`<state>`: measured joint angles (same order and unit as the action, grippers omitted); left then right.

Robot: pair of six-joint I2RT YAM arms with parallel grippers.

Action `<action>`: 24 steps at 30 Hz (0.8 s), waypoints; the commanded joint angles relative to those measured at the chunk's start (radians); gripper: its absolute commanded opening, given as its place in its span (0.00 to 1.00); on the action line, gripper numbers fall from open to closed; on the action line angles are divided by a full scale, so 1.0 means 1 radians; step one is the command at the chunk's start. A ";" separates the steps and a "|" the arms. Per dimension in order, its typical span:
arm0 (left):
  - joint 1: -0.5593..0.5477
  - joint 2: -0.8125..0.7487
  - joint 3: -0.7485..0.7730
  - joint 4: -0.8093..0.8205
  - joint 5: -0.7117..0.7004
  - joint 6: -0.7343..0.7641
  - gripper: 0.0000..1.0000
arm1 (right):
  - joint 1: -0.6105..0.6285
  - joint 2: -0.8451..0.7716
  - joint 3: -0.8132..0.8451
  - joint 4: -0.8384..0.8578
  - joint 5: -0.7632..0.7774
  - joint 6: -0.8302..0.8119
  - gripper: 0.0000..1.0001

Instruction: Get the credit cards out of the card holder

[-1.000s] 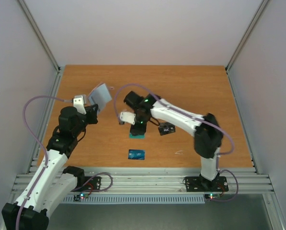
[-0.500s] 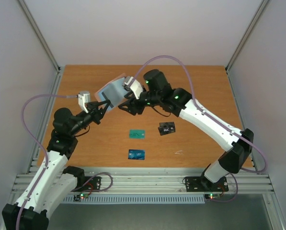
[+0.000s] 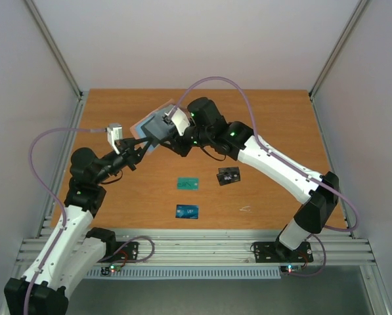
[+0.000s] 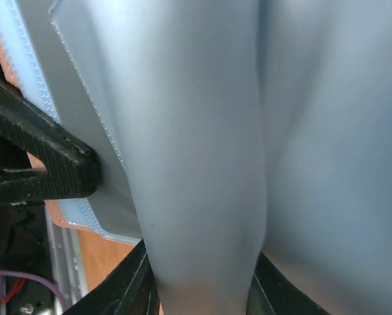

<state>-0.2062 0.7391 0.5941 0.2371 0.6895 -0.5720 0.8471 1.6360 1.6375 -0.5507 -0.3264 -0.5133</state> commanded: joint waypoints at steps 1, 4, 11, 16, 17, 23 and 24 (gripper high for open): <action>-0.010 -0.014 0.024 0.095 0.105 -0.001 0.01 | -0.021 0.006 0.024 0.024 -0.043 0.011 0.25; -0.012 -0.014 0.021 0.088 0.101 0.008 0.02 | -0.058 -0.005 0.015 0.018 -0.139 0.034 0.24; -0.012 -0.017 0.042 -0.069 0.031 0.109 0.00 | -0.219 -0.068 -0.079 0.064 -0.074 0.227 0.35; -0.024 -0.001 0.120 -0.374 -0.135 0.289 0.00 | -0.297 -0.067 -0.065 -0.049 0.035 0.282 0.39; -0.025 0.003 0.129 -0.402 -0.200 0.318 0.00 | -0.297 -0.069 -0.059 -0.069 0.049 0.267 0.40; -0.065 0.038 0.141 -0.534 -0.607 0.649 0.00 | -0.213 -0.099 -0.043 -0.088 0.060 0.121 0.41; -0.075 0.047 0.137 -0.544 -0.663 0.703 0.00 | -0.172 -0.101 -0.038 -0.078 0.051 0.073 0.42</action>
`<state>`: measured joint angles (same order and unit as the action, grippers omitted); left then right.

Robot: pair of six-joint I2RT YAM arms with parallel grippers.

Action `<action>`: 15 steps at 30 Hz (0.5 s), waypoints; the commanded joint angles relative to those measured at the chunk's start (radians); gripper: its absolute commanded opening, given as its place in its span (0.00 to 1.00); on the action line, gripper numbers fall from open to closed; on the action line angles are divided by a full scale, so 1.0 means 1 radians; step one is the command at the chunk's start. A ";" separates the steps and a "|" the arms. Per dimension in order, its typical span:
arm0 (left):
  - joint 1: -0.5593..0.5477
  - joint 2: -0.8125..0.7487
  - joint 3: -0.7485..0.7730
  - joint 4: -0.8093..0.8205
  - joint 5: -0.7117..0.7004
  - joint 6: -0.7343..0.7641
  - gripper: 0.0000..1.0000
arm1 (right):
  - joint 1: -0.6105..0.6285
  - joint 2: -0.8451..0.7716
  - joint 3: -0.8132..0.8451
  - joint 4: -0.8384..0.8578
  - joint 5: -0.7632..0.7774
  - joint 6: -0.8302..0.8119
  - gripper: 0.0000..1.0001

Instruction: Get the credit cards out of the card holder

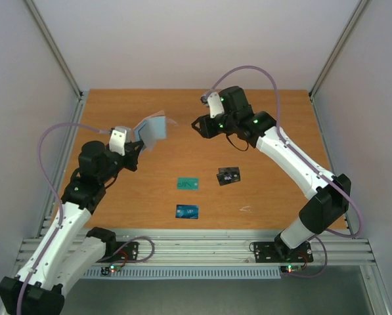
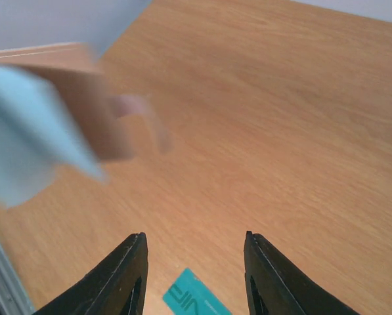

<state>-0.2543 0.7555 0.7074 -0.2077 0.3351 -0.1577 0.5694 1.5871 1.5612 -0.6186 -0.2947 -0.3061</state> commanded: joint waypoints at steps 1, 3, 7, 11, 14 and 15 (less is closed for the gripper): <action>-0.038 0.039 0.019 -0.101 -0.354 0.379 0.00 | 0.146 -0.048 0.043 0.004 -0.020 -0.178 0.42; -0.060 0.052 -0.001 -0.089 -0.433 0.499 0.00 | 0.196 -0.028 0.052 0.058 -0.195 -0.207 0.43; -0.112 0.065 -0.076 -0.006 -0.557 0.764 0.00 | 0.208 0.017 0.023 0.287 -0.431 -0.042 0.43; -0.128 0.076 -0.171 0.118 -0.686 1.087 0.00 | 0.206 0.051 0.019 0.403 -0.481 0.061 0.43; -0.128 0.068 -0.161 0.120 -0.709 1.142 0.00 | 0.201 0.057 0.011 0.432 -0.491 0.098 0.43; -0.127 0.065 -0.134 0.070 -0.690 1.070 0.00 | 0.199 0.056 0.005 0.441 -0.490 0.108 0.43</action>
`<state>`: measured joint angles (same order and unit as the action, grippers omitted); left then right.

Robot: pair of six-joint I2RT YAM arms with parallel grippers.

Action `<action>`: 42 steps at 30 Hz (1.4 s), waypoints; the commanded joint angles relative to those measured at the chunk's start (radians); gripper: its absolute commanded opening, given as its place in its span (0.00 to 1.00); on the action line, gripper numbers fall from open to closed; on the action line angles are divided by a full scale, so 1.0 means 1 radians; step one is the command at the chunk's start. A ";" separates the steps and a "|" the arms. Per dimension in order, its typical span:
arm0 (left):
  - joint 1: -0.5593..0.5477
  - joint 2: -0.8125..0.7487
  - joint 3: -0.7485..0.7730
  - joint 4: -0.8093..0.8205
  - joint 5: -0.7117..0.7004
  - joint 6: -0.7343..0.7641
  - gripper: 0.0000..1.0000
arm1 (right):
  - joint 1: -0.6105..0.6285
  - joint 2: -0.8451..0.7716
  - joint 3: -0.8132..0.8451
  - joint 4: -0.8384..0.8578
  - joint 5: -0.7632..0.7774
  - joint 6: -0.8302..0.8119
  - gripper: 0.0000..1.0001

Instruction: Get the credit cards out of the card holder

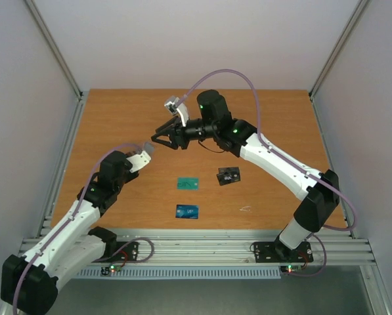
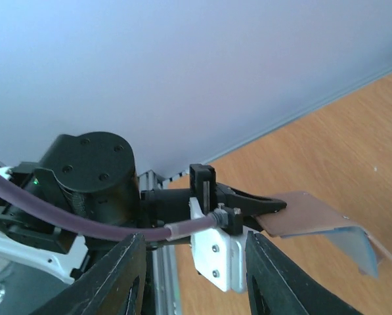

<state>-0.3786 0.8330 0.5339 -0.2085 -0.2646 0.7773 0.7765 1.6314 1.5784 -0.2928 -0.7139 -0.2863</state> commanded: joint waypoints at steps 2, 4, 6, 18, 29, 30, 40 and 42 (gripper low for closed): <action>0.002 -0.018 0.110 -0.077 -0.013 -0.012 0.00 | -0.014 0.012 -0.023 0.139 -0.064 0.112 0.42; 0.008 -0.028 0.166 -0.171 0.096 -0.194 0.00 | -0.016 0.011 -0.038 0.169 -0.049 0.141 0.41; 0.016 -0.038 0.198 -0.215 0.194 -0.336 0.00 | -0.016 0.015 -0.057 0.219 -0.038 0.184 0.41; 0.073 -0.121 0.235 -0.123 0.569 -0.950 0.00 | -0.019 0.081 -0.086 0.312 -0.041 0.308 0.33; 0.124 -0.178 0.141 0.275 0.942 -1.212 0.00 | -0.131 -0.027 -0.068 0.056 -0.274 0.073 0.31; 0.124 -0.177 0.136 0.306 0.964 -1.214 0.00 | -0.131 -0.022 -0.045 0.018 -0.302 0.046 0.30; 0.125 -0.159 0.127 0.414 1.041 -1.252 0.00 | -0.113 0.001 0.049 -0.110 -0.382 -0.041 0.21; 0.123 -0.158 0.124 0.428 1.060 -1.251 0.00 | -0.105 0.009 0.065 -0.133 -0.385 -0.057 0.20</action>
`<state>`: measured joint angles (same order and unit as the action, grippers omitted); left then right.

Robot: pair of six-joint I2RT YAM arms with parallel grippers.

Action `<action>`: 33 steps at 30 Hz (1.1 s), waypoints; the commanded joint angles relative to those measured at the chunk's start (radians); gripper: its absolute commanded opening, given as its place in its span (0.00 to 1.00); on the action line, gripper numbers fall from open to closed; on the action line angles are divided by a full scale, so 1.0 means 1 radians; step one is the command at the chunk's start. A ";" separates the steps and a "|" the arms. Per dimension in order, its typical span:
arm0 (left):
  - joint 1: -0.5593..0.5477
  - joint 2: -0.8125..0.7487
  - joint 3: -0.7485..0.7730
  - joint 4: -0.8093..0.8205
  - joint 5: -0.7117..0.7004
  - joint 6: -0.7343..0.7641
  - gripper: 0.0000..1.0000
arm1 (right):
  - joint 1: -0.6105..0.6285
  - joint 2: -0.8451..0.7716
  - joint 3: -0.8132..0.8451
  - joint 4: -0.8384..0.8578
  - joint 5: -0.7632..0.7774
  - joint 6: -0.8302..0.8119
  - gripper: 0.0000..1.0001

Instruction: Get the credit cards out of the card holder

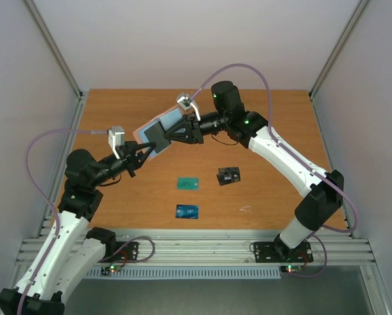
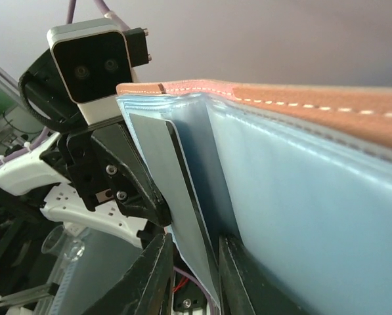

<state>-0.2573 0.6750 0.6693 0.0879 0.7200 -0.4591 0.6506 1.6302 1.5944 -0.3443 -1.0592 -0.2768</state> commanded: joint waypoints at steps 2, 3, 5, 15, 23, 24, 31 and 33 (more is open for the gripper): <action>0.002 0.001 -0.016 0.134 0.079 -0.013 0.00 | 0.027 0.013 0.062 -0.100 -0.052 -0.081 0.16; 0.002 0.001 -0.018 0.133 0.079 -0.011 0.00 | 0.028 0.013 0.066 -0.099 -0.068 -0.084 0.13; 0.001 -0.001 -0.020 0.139 0.082 -0.011 0.00 | 0.028 0.010 0.065 -0.090 -0.098 -0.085 0.07; 0.002 -0.006 -0.024 0.122 0.072 -0.004 0.17 | 0.011 -0.031 0.035 -0.095 -0.117 -0.119 0.01; 0.002 -0.006 -0.026 0.120 0.077 0.001 0.19 | -0.025 -0.043 0.071 -0.228 -0.091 -0.202 0.01; 0.002 -0.007 -0.025 0.118 0.078 0.003 0.19 | -0.028 -0.045 0.078 -0.245 -0.085 -0.216 0.01; 0.001 -0.004 -0.025 0.116 0.084 0.007 0.13 | -0.052 -0.052 0.104 -0.310 -0.057 -0.257 0.01; 0.003 -0.004 -0.024 0.114 0.085 0.008 0.10 | -0.054 -0.052 0.113 -0.324 -0.051 -0.266 0.01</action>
<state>-0.2527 0.6739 0.6521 0.1467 0.7795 -0.4629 0.6067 1.6173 1.6630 -0.6209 -1.1294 -0.4946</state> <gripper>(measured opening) 0.122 0.016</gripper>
